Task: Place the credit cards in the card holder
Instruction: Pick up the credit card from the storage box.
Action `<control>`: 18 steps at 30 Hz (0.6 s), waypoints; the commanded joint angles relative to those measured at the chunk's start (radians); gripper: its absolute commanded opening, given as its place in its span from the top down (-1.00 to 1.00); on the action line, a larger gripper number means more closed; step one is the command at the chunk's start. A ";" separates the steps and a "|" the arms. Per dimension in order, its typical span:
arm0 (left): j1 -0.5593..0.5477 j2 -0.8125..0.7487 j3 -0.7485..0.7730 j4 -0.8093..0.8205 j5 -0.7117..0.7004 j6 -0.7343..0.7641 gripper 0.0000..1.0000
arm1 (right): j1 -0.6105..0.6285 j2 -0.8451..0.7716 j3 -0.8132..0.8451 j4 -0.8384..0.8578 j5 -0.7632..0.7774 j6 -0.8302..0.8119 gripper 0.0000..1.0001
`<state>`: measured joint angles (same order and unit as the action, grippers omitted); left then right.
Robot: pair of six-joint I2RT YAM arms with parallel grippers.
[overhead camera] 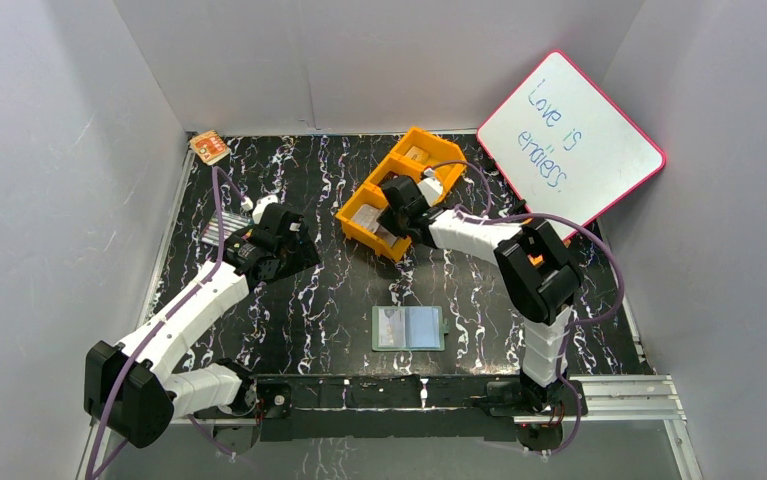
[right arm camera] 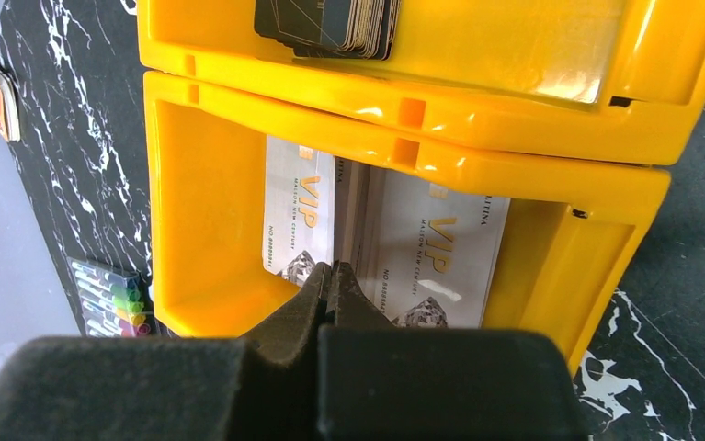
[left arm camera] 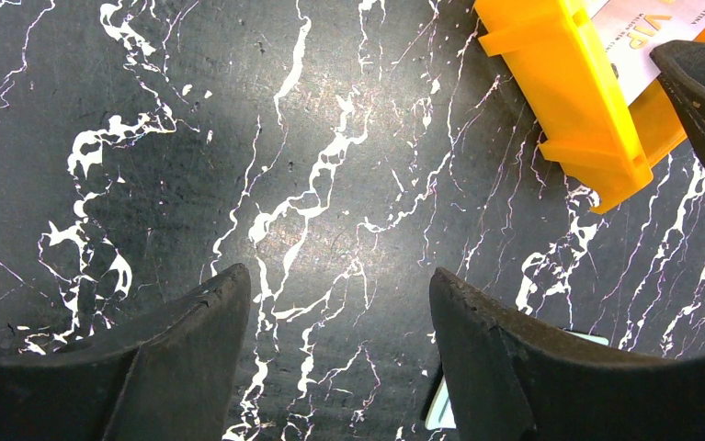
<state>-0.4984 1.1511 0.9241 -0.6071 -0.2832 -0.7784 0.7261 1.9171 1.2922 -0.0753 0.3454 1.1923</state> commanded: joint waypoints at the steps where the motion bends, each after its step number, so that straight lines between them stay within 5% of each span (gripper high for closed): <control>1: 0.008 -0.023 -0.003 -0.005 0.001 0.000 -0.36 | -0.011 -0.070 -0.027 0.029 0.051 -0.022 1.00; 18: 0.008 -0.041 -0.001 -0.008 0.004 -0.005 -0.36 | -0.011 -0.164 -0.059 0.057 0.061 -0.004 1.00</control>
<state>-0.4984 1.1500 0.9241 -0.6071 -0.2802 -0.7784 0.7238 1.8248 1.2453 -0.0635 0.3645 1.1854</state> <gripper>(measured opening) 0.683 0.011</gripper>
